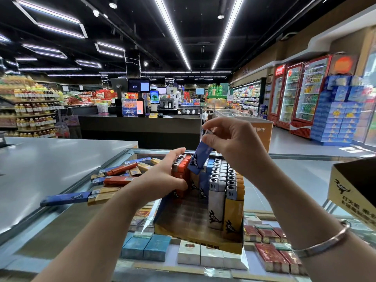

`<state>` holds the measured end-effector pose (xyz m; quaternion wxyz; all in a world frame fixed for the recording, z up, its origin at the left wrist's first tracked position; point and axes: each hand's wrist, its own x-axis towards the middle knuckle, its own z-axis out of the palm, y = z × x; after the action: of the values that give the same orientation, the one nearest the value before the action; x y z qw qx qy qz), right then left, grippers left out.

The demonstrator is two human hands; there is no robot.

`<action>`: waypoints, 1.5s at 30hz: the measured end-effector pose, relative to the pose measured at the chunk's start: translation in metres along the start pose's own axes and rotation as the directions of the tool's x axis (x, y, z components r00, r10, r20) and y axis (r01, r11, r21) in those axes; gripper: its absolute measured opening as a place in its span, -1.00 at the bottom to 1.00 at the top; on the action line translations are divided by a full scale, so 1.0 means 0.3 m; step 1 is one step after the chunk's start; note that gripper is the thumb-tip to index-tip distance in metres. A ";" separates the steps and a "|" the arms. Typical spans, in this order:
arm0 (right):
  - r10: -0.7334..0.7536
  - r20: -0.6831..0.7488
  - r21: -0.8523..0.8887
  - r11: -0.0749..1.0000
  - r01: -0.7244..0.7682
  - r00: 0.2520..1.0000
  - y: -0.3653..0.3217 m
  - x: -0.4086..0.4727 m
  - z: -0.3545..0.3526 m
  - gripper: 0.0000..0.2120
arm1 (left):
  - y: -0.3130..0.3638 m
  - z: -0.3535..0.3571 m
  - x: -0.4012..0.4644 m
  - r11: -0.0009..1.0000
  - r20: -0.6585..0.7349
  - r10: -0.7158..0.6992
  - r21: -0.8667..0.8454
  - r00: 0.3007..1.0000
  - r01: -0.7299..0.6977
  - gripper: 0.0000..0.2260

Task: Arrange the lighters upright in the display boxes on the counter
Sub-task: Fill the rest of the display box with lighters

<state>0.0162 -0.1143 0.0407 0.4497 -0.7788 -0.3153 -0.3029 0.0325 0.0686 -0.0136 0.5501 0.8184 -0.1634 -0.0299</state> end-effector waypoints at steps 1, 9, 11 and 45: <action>-0.020 0.016 -0.047 0.999 0.020 1.000 0.000 -0.002 0.006 -0.87 | -0.003 0.001 0.001 1.000 -0.007 -0.010 0.005 1.000 0.010 -0.26; -0.043 0.246 -0.239 0.966 0.103 0.968 -0.009 -0.012 0.025 -0.87 | 0.000 -0.001 -0.012 0.999 0.001 -0.036 -0.008 0.999 0.036 -0.36; -0.029 0.274 -0.247 0.964 0.099 0.961 -0.009 -0.012 0.027 -0.88 | 0.001 0.001 -0.012 0.999 -0.001 -0.035 -0.015 0.999 0.035 -0.38; 0.377 0.214 0.085 0.912 -0.402 0.901 0.089 -0.029 0.009 -0.84 | 0.027 -0.040 -0.029 0.980 -0.267 0.173 -0.045 0.948 -0.192 -0.50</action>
<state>0.0319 -0.1243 0.0194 0.5173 -0.8215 -0.2137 -0.1092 0.0251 0.0792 -0.0025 0.5957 0.7766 -0.1634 0.1236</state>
